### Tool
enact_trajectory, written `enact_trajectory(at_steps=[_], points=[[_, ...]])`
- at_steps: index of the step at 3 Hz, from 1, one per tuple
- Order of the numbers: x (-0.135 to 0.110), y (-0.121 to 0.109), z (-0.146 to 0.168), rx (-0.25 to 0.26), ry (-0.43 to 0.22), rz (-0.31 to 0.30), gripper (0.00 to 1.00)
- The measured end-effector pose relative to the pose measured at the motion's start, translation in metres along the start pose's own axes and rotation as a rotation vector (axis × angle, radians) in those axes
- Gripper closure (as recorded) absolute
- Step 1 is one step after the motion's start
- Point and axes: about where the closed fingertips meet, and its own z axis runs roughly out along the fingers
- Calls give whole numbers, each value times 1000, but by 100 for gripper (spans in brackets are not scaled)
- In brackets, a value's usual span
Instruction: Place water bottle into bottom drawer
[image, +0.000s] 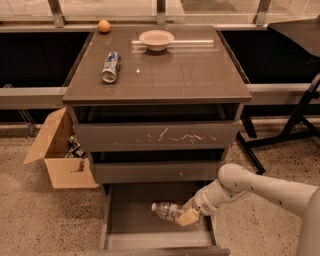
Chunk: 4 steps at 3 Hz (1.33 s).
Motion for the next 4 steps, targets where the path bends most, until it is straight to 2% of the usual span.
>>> enact_trajectory(at_steps=[1, 2, 3, 4], points=[[5, -21, 19, 28, 3, -6, 100], [14, -51, 42, 33, 5, -20, 100], [21, -88, 68, 31, -10, -6, 100], [24, -121, 99, 6, -30, 16, 83]])
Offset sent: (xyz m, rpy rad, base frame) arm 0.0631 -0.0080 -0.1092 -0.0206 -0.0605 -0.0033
